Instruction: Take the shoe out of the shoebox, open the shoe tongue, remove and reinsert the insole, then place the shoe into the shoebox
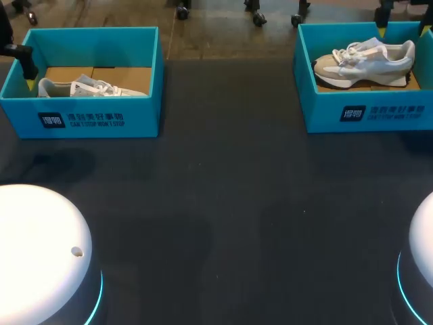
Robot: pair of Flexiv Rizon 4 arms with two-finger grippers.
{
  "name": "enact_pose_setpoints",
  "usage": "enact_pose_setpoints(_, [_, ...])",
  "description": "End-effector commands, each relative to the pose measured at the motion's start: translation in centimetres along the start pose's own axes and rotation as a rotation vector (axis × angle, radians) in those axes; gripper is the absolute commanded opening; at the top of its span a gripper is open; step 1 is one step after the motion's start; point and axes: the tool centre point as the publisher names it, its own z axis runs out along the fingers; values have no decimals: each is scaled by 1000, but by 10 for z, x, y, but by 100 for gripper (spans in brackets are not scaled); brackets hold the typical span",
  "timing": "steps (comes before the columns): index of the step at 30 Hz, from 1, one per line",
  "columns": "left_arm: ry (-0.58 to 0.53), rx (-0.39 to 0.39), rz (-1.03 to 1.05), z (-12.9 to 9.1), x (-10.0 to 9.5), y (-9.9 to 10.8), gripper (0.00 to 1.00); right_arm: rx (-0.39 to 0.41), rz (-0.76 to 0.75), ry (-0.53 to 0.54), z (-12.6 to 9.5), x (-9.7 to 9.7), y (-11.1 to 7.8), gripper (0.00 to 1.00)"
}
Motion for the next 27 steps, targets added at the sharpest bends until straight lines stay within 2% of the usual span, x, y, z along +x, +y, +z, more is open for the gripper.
enact_pose_setpoints(1, [2, -4, 1, 0, 0, -2, 100, -45, -53, 54, 13, -10, 38, 100])
enact_pose_setpoints(21, [2, -4, 1, 0, 0, -2, 100, -45, -53, 54, 13, -10, 38, 100])
enact_pose_setpoints(23, [2, -4, 1, 0, 0, -2, 100, -47, -77, 6, 11, -14, 48, 100])
enact_pose_setpoints(27, [2, -4, 1, 0, 0, -2, 100, -62, -115, -18, 28, -21, 65, 100])
